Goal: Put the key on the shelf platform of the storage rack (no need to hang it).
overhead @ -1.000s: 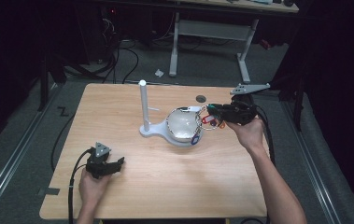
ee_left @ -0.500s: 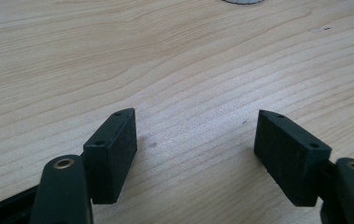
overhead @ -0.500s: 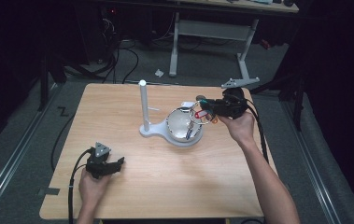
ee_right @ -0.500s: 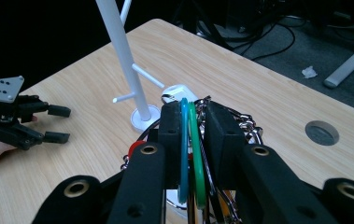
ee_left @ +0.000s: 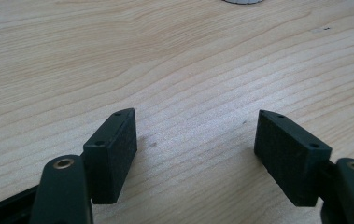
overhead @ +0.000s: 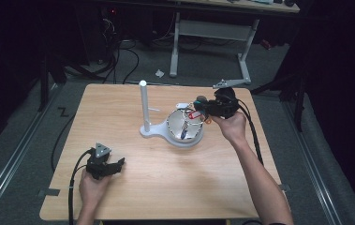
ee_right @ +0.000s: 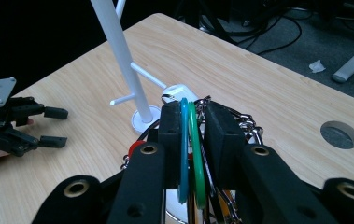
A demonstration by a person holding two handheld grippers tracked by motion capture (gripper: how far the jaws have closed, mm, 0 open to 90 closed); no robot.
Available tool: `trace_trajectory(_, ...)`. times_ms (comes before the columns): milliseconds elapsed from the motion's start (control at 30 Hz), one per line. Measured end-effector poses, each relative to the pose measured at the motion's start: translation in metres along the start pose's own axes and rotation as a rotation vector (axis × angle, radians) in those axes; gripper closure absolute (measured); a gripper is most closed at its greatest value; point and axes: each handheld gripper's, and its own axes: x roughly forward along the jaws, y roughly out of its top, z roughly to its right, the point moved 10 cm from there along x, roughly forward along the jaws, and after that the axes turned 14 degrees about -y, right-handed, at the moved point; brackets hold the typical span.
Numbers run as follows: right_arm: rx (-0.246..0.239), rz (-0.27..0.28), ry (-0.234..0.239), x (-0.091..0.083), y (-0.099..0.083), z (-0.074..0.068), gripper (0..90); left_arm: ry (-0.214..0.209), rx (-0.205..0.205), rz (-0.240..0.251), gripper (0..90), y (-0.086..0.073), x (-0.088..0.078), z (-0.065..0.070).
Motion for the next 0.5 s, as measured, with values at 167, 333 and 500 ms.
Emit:
trace_trajectory(167, 0.007, -0.002, -0.009, 0.007, -0.001, 0.001, 77.5, -0.001, 0.0, -0.001, 30.3, 0.0, 0.0, 0.0)
trace_trajectory(333, 0.022, -0.006, -0.019, 0.013, -0.001, 0.003, 77.5, 0.003, -0.009, -0.001, 30.2, 0.0, 0.0, 0.0)
trace_trajectory(500, 0.034, -0.002, -0.025, 0.016, 0.001, 0.006, 77.5, 0.003, -0.009, -0.001, 30.2, 0.0, 0.0, 0.0)
